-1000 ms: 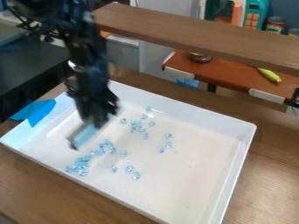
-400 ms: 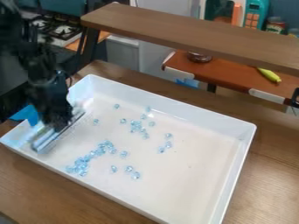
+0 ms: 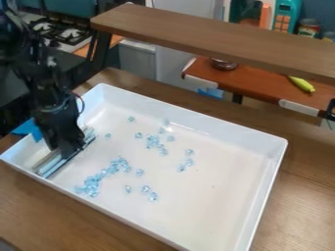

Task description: Sweep into pile

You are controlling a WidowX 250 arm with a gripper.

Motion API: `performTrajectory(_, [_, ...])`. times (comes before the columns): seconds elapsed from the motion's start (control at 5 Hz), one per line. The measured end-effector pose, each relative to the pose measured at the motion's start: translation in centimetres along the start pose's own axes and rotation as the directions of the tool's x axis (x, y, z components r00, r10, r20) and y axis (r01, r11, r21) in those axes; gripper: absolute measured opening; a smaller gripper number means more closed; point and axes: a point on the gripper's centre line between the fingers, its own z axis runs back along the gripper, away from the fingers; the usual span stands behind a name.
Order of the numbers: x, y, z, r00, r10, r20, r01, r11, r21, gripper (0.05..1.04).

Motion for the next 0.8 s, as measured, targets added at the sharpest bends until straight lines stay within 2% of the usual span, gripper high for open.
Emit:
performTrajectory(0.4, [0.2, -7.1, 1.3, 0.997, 0.014, -0.075, -0.020, 0.997, -0.081, 0.364])
performTrajectory(0.8, [0.9, -12.8, 2.9, 0.995, 0.007, -0.095, -0.019, 0.992, -0.128, 0.364])
